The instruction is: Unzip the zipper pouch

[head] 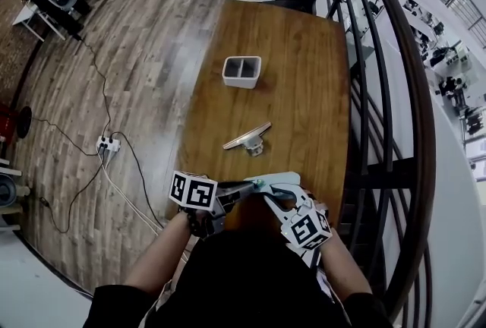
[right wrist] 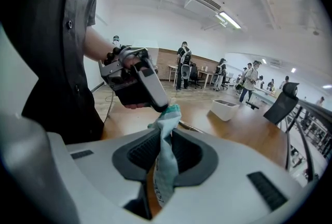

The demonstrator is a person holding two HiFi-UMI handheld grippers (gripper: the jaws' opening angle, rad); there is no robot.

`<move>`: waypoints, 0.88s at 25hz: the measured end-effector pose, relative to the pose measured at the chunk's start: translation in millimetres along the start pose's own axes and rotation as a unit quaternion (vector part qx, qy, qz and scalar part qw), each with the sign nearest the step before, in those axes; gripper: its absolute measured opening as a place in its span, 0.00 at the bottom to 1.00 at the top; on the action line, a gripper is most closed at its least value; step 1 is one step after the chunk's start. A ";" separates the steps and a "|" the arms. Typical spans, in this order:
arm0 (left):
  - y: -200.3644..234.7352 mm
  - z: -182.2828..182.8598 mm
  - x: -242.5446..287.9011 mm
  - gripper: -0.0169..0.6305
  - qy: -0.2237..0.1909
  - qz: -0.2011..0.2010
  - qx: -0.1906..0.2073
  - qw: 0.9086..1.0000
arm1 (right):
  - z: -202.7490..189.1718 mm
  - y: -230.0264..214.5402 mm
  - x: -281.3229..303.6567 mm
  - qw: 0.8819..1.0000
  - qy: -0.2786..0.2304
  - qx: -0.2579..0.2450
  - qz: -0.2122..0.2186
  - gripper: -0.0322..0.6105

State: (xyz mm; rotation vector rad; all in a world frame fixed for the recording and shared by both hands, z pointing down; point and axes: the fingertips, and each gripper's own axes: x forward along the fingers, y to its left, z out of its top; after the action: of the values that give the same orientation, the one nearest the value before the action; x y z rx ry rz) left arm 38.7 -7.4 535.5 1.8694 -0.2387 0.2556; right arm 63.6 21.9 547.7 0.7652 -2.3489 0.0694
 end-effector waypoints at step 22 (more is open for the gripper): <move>8.1 -14.3 7.7 0.08 0.054 0.023 0.046 0.997 | -1.9 2.3 10.5 0.989 0.059 0.042 0.126 0.21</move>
State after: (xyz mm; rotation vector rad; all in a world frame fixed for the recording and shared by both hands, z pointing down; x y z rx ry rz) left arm 42.9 3.5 549.4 1.9366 -0.1988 0.4040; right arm 57.0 18.9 555.9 0.4851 -2.3292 0.3156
